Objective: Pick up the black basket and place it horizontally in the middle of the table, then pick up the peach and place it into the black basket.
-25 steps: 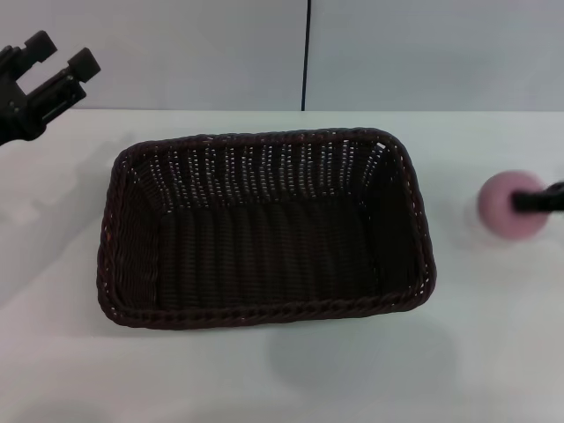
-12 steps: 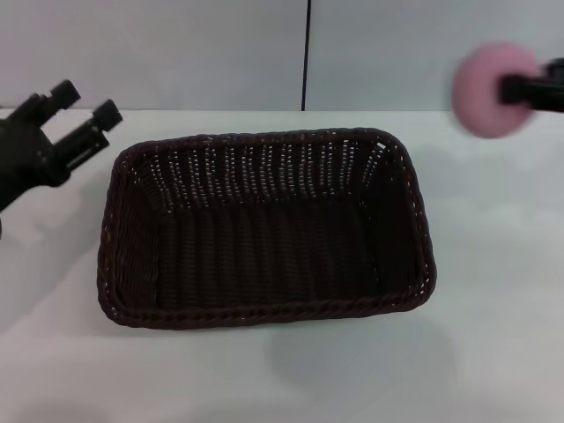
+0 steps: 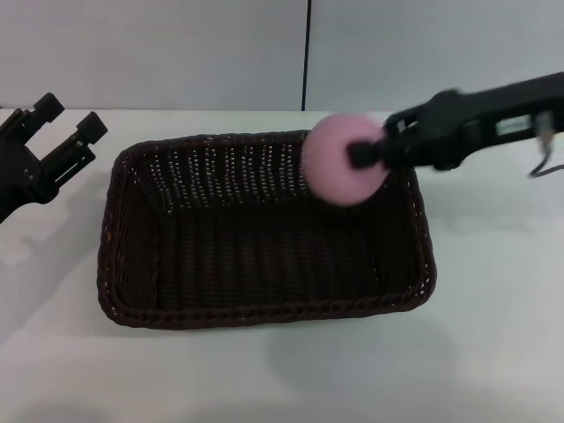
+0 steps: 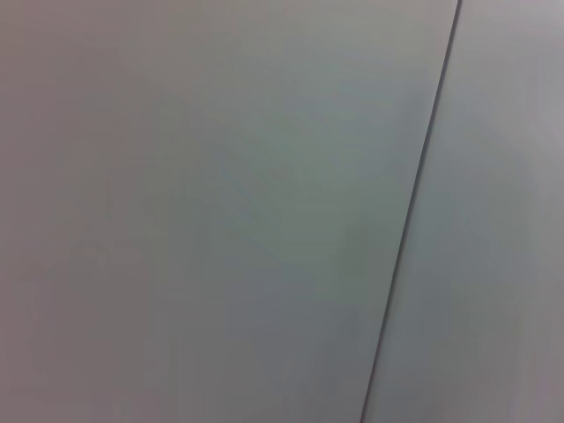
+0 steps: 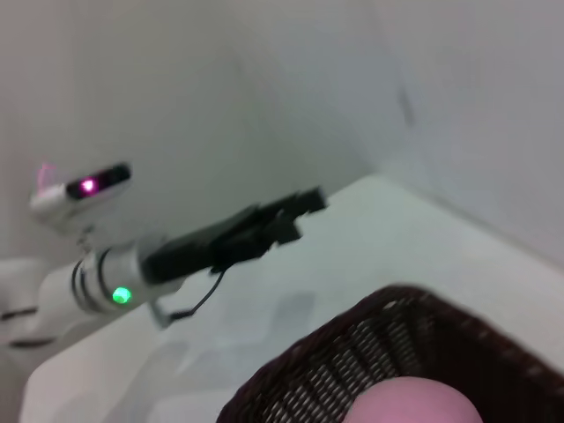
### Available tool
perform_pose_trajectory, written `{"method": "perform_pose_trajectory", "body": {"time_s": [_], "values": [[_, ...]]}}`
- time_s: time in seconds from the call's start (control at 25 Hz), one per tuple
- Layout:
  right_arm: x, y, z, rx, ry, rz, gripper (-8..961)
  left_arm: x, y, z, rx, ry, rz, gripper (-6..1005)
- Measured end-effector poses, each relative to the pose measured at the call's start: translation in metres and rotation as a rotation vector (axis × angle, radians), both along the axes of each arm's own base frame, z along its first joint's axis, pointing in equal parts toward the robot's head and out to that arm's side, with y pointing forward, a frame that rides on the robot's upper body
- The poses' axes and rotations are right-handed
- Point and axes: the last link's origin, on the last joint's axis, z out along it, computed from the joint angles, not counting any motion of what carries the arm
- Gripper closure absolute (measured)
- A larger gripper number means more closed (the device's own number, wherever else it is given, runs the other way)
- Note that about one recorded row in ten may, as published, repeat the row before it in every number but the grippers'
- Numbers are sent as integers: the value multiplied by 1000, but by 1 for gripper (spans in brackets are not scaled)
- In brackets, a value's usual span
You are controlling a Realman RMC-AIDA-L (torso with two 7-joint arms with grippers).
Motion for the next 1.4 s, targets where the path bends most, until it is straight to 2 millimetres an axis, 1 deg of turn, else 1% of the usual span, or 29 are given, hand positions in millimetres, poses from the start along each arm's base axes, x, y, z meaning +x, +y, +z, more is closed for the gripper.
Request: {"method": "perform_pose_trajectory", "body": {"time_s": [0.04,0.16,0.32,0.52,0.56,0.64,0.72,0.76,0.8,0.84,0.96,1.08,1.16,1.24,1.32,1.4], "values": [[0,0,0,0,0,0,741,0,0,0,-1,3,-1,218],[1,1,-14,-33,-4,21,641,-3,-2,-3,5,14,3,218],[4,1,-16,-25,3,22,520,-3,-2,-3,6,14,4,218],[13,0,-12,20,42,13,409,-3,-2,-2,11,21,1,218],[18,1,-7,56,67,4,387,-4,-3,-2,15,26,-1,218],[21,2,-3,76,78,-1,343,-4,-3,0,28,35,-5,218],[31,1,8,141,125,-13,299,-6,-4,2,46,36,-2,218],[47,-2,22,241,200,-26,294,-9,-6,4,63,34,2,218],[47,-2,22,241,200,-26,289,-11,-8,6,85,32,3,218],[58,-5,29,298,238,-36,285,-14,-11,8,107,32,7,218],[95,-22,47,537,415,-70,276,-27,-23,12,199,26,37,218],[133,-46,54,836,580,-117,277,-36,-34,12,297,60,66,218],[154,-61,53,1029,628,-161,279,-42,-43,12,387,94,93,218],[169,-74,45,1168,626,-203,280,-46,-48,13,447,102,127,217],[180,-85,33,1298,582,-242,280,-50,-53,15,501,115,160,217],[187,-94,19,1399,516,-274,281,-53,-56,16,549,129,186,217]]}}
